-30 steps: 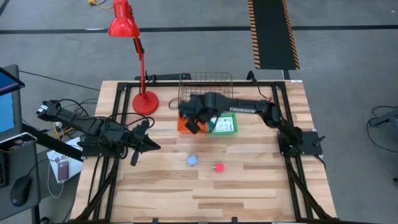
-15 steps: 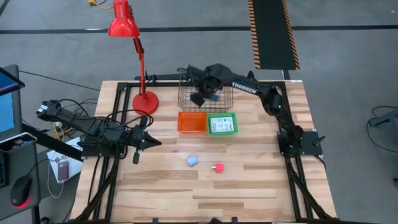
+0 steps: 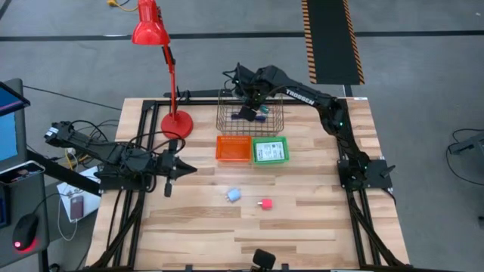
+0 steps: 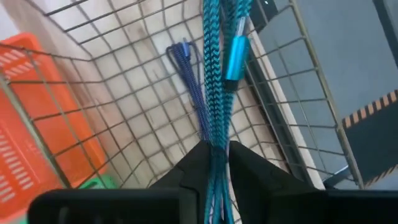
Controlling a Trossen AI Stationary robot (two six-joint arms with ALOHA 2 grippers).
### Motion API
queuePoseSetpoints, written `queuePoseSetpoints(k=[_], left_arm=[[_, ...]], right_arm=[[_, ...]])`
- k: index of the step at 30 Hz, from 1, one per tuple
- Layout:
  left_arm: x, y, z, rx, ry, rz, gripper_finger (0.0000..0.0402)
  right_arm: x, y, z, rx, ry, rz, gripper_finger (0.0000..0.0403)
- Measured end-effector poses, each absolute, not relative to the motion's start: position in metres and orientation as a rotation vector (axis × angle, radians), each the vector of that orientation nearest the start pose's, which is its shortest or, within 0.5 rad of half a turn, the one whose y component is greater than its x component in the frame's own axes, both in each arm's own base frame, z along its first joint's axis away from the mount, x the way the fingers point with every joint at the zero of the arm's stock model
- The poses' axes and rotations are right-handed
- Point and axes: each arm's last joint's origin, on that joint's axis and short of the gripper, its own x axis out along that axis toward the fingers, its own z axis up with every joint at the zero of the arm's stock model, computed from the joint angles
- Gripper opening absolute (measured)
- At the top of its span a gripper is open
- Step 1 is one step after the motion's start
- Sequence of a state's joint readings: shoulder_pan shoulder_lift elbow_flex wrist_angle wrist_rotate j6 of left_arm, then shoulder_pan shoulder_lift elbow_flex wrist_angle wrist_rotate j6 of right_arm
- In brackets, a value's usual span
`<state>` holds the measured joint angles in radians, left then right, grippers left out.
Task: Pick and place items into bin
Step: Put the blue charger cable into the wire basket, then put the pink charger adapter into the orange bin
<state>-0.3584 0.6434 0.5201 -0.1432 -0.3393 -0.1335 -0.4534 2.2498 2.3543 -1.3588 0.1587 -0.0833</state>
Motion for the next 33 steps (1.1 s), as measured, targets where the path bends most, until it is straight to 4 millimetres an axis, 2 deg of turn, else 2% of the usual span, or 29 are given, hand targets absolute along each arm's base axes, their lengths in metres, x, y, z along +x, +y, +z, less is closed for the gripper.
queuePoseSetpoints(k=[7,10,15,17,22,29,33], left_arm=[[0.145,-0.041,0.267,-0.020,0.238,0.111,0.0000],[0.145,-0.040,0.267,0.058,0.240,0.136,0.0000],[0.145,-0.039,0.267,0.190,0.249,0.133,0.0000],[0.145,-0.039,0.267,0.216,0.251,0.130,0.0000],[0.145,-0.039,0.267,0.223,0.252,0.129,0.0000],[0.145,-0.039,0.267,0.223,0.252,0.129,0.0000],[0.145,-0.039,0.267,0.163,0.242,0.137,0.0000]], right_arm=[[0.404,-0.201,0.302,0.056,1.308,-0.421,0.0079],[0.402,-0.198,0.301,0.053,1.352,-0.403,0.0088],[0.395,-0.180,0.298,0.060,1.495,-0.342,0.0102],[0.398,-0.172,0.297,0.056,1.503,-0.321,0.0106],[0.411,-0.132,0.300,0.070,1.472,-0.153,0.0108],[0.422,-0.065,0.310,-0.039,1.446,-0.032,0.0108],[0.426,-0.031,0.308,-0.091,1.448,0.030,0.0108]])
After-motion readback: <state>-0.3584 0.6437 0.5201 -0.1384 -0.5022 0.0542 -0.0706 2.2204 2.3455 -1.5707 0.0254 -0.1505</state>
